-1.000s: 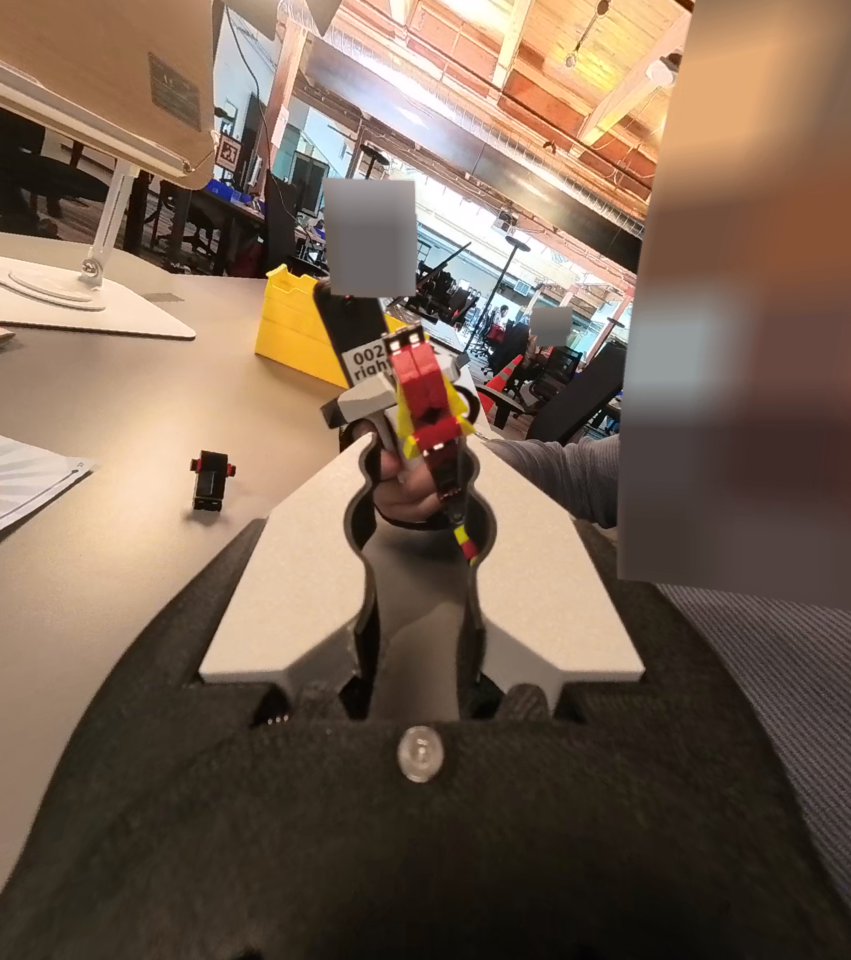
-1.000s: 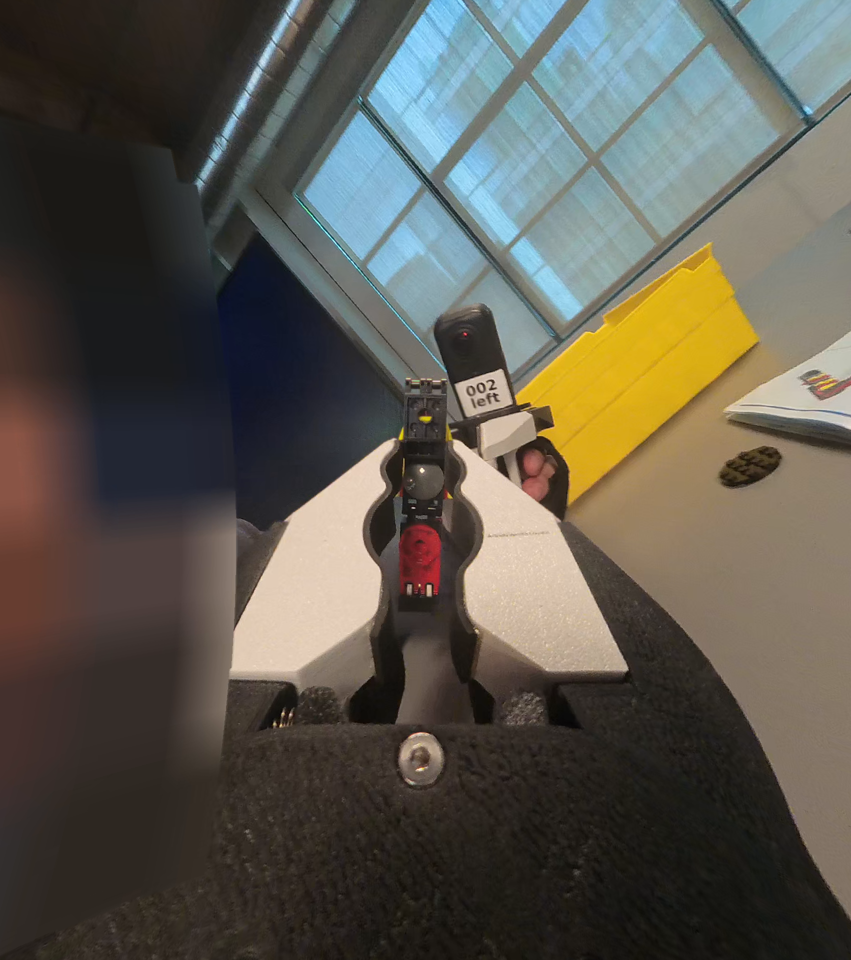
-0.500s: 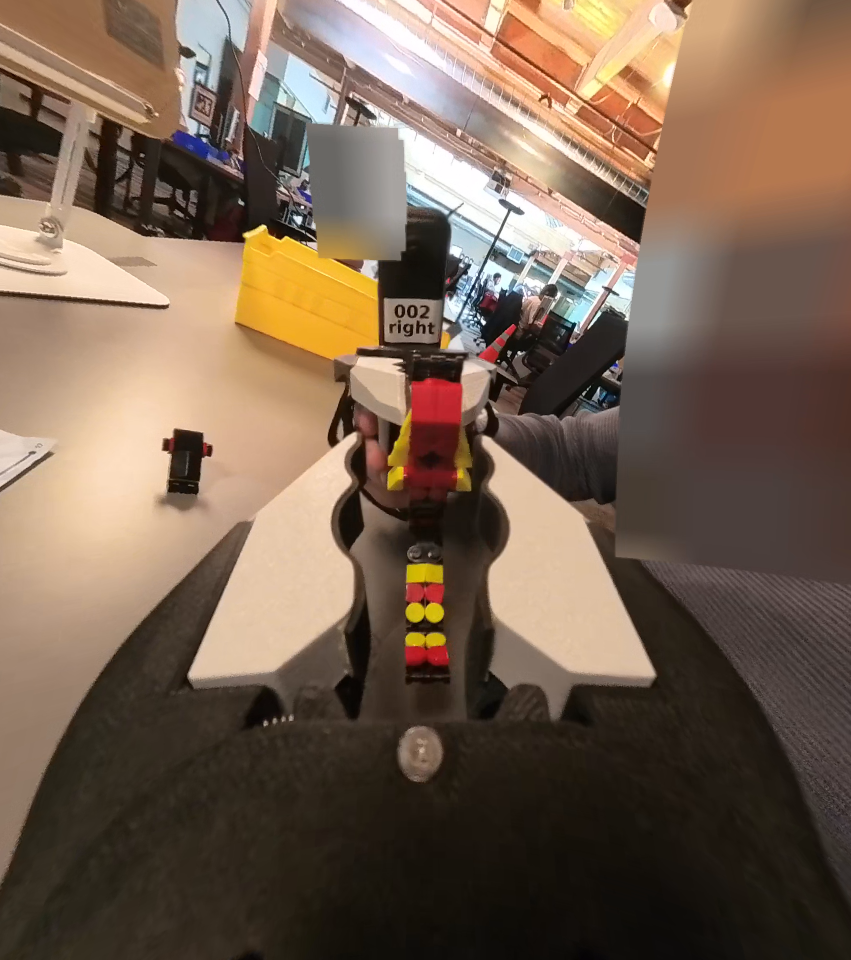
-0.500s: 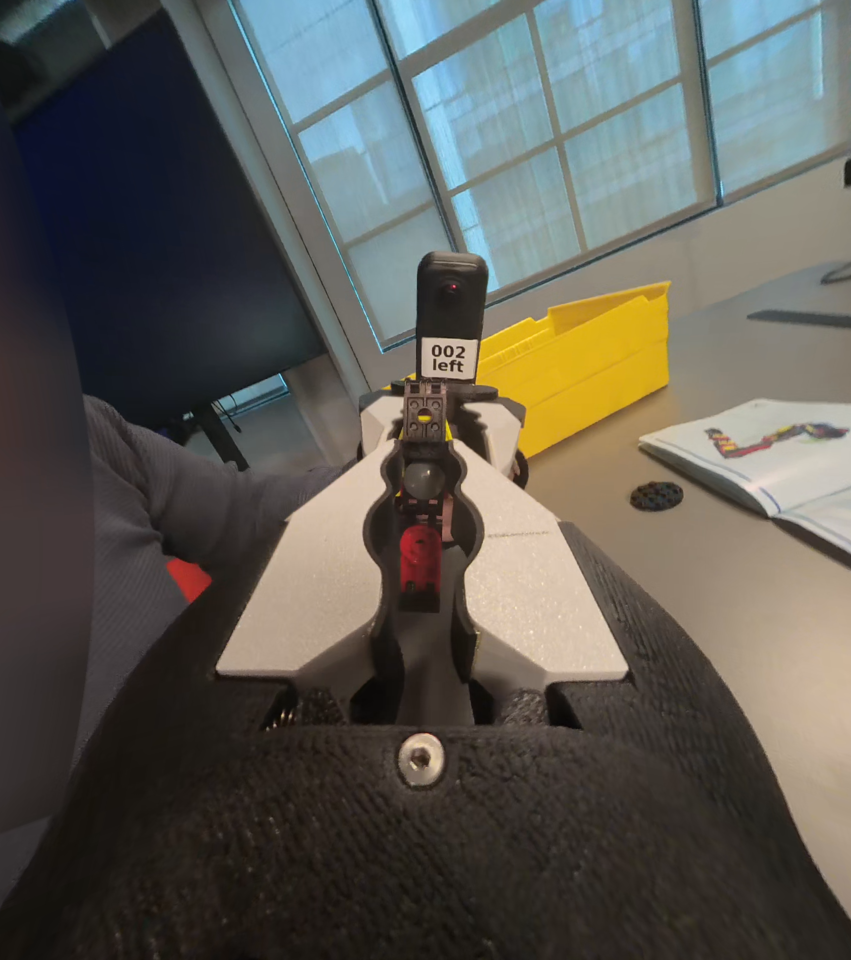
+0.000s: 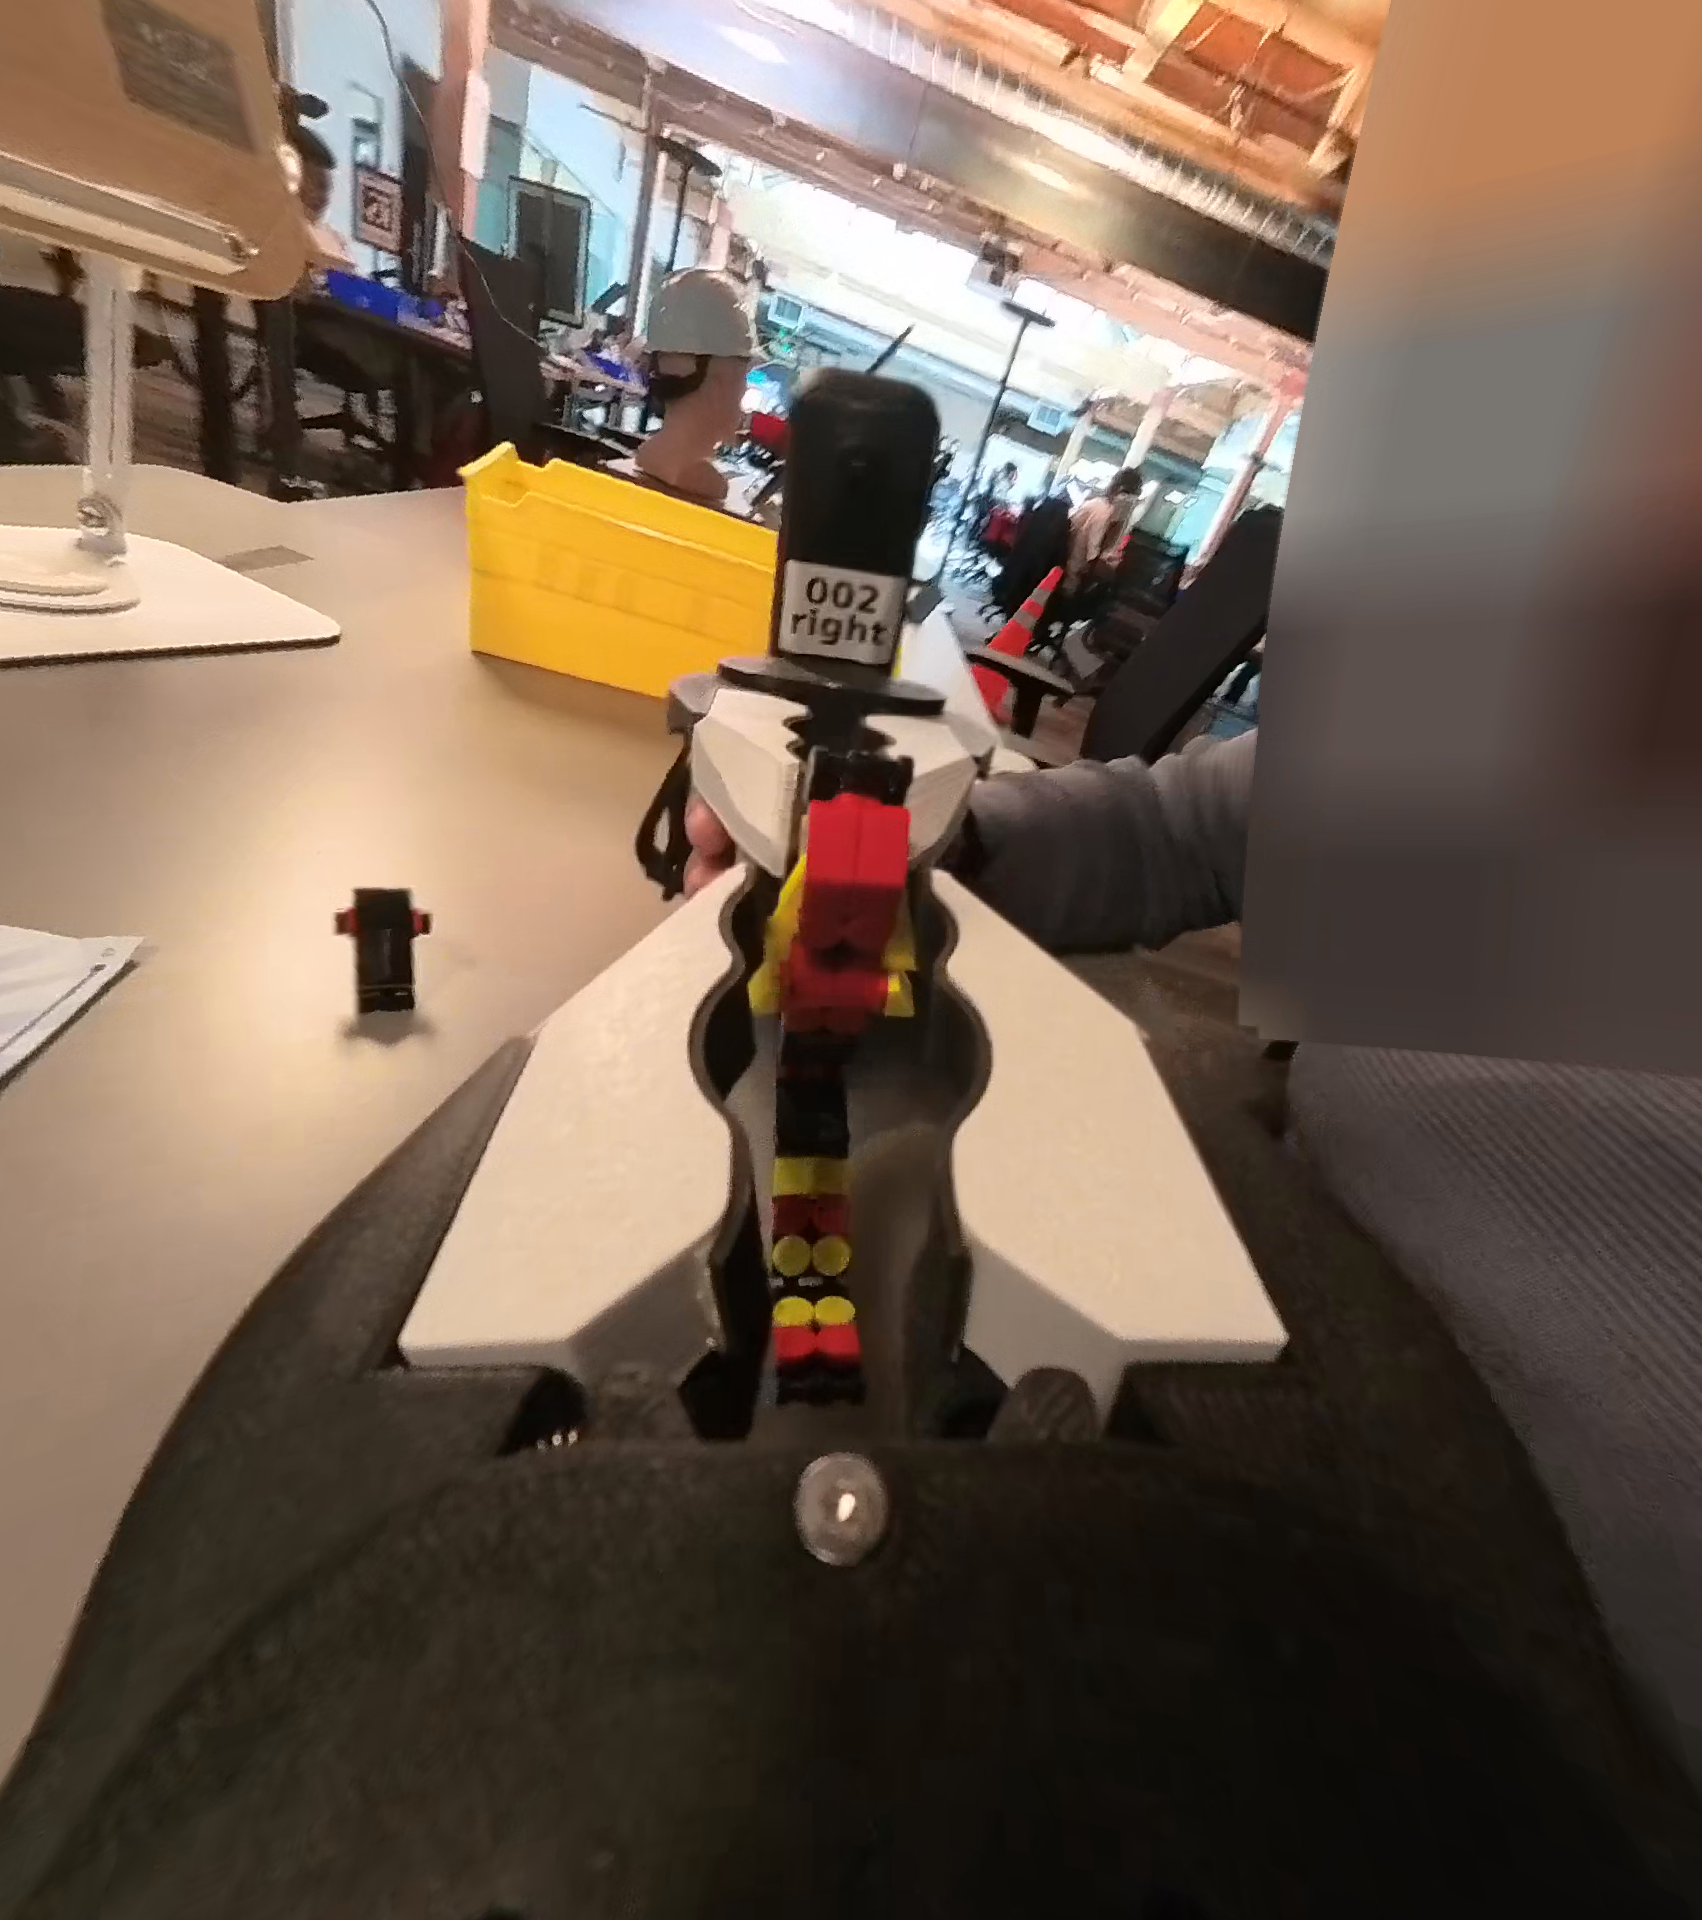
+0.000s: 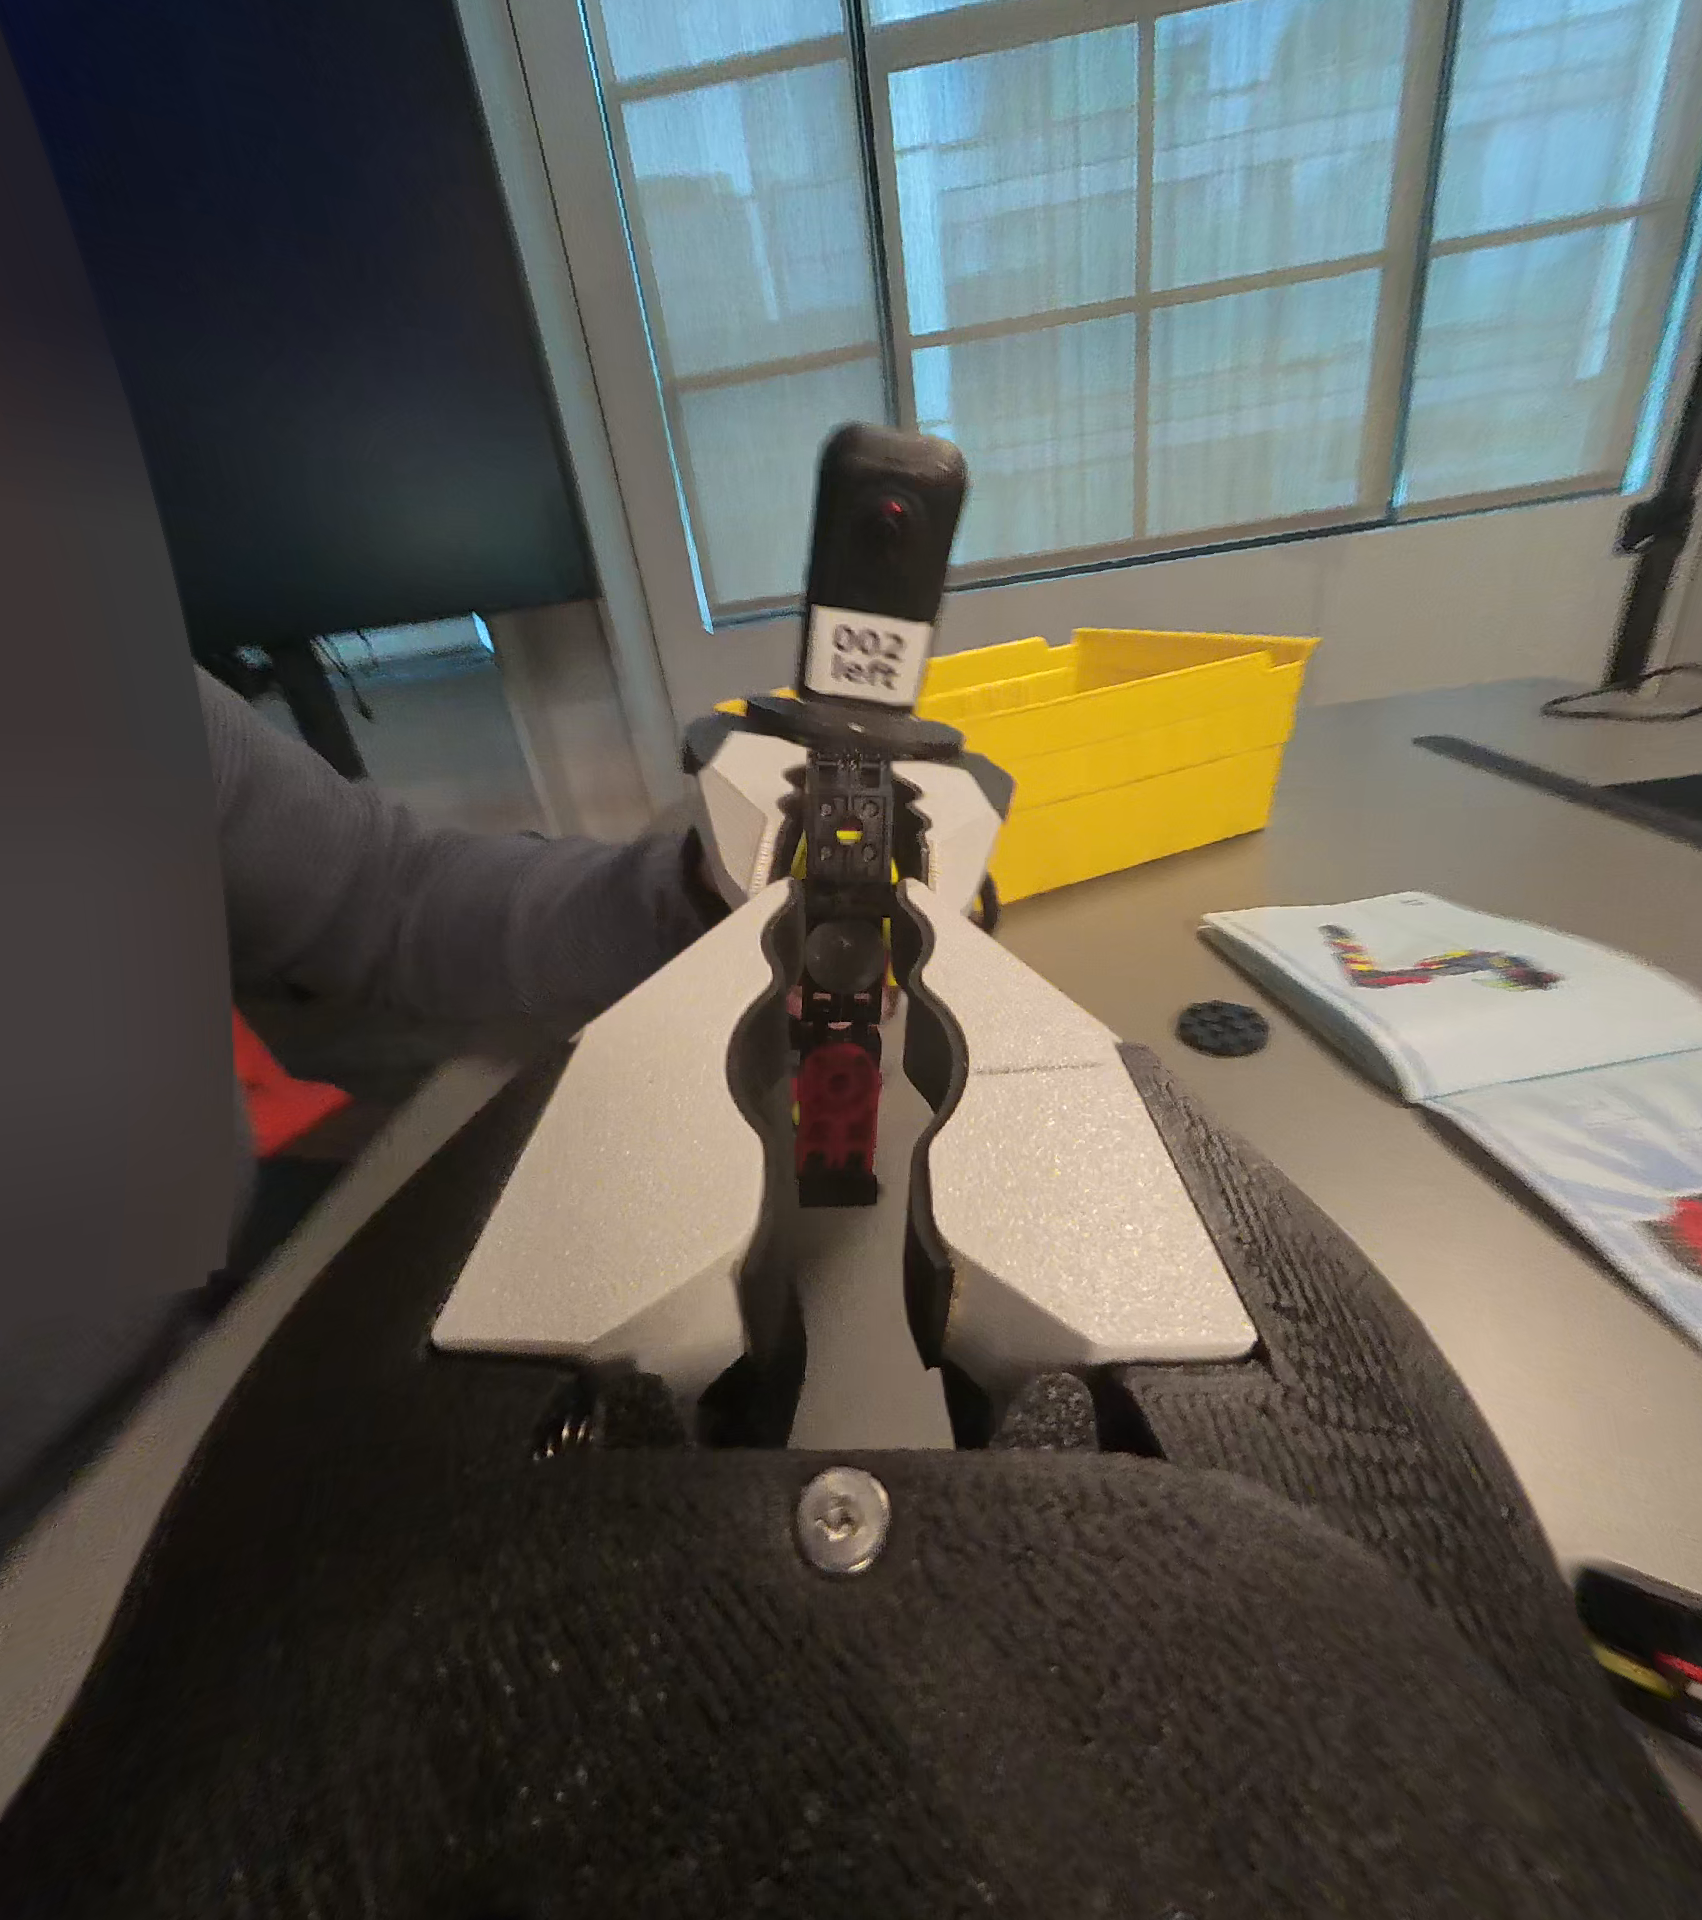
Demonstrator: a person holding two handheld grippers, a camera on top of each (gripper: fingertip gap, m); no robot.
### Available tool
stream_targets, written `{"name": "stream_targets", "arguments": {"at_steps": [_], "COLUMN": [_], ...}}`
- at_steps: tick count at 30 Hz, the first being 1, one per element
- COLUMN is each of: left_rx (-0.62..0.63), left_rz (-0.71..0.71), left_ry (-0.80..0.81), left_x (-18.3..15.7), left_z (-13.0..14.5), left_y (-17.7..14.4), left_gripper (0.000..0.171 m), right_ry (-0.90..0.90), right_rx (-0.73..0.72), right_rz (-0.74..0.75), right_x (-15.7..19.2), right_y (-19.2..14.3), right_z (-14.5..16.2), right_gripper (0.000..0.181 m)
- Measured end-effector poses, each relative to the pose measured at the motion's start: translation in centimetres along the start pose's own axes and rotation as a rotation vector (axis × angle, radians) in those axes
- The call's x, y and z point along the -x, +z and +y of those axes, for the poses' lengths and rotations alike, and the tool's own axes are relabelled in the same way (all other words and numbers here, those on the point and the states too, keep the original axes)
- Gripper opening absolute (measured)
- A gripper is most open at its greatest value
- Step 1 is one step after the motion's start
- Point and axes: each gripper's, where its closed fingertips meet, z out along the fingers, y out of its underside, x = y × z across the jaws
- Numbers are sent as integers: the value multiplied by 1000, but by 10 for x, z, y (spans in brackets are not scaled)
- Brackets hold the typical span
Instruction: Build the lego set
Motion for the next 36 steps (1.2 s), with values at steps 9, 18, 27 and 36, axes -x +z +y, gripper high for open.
{"name": "stream_targets", "arguments": {"at_steps": [9, 18, 27, 36], "left_rx": [214, 554, 749, 756], "left_rz": [-336, -710, -840, -854], "left_ry": [443, 1003, 1313, 1348], "left_x": [26, 65, 86, 86], "left_z": [15, 36, 47, 45], "left_y": [-3, -16, -26, -26], "left_gripper": [27, 27, 27, 27], "right_ry": [-134, -494, -696, -666], "right_rx": [19, 77, 163, 169], "right_rz": [56, 278, 446, 482], "right_x": [-7, -17, -22, -29], "right_y": [-10, -7, 3, -1], "right_z": [-5, 6, 23, 21], "right_gripper": [30, 31, 30, 25]}}
